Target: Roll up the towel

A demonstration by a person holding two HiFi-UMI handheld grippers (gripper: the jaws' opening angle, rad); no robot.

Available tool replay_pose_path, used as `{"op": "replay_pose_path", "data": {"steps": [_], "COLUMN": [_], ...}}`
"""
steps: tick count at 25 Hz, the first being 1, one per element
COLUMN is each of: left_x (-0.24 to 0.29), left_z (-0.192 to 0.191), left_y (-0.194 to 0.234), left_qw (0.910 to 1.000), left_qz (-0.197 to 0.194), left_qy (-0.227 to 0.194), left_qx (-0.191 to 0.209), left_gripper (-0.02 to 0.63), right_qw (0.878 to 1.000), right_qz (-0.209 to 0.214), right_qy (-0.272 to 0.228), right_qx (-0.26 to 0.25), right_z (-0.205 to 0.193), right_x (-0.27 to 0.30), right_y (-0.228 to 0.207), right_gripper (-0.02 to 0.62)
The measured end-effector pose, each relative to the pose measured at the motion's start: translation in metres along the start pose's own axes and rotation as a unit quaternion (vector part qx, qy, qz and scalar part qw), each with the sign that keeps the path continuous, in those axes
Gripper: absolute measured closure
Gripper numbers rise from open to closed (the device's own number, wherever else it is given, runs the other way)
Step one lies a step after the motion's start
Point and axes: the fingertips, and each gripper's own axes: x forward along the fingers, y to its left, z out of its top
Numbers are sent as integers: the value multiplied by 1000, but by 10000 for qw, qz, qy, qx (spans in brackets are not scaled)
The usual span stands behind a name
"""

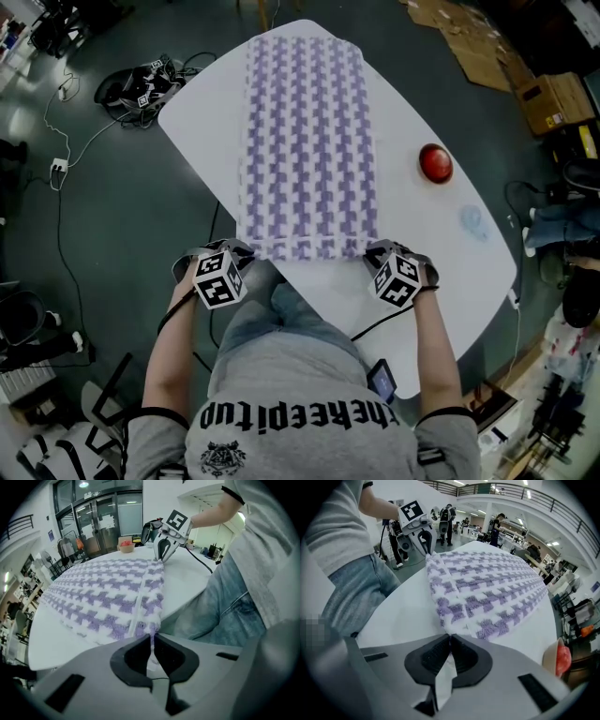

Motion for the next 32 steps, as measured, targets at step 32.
{"op": "replay_pose_path", "data": {"steps": [32], "left_x": [-15], "left_z": [22], "left_y": [116], "left_qw": [9939], "left_qz": [621], "left_qy": [-145], "left_qx": [-903], "left_gripper": [560], "right_qw": [9926], "right_qz": [-1081], "right_qy": [-217], "right_qx": [501], "right_z": [42], "right_x": [-3], "right_y": [-121], "right_gripper": [578]}}
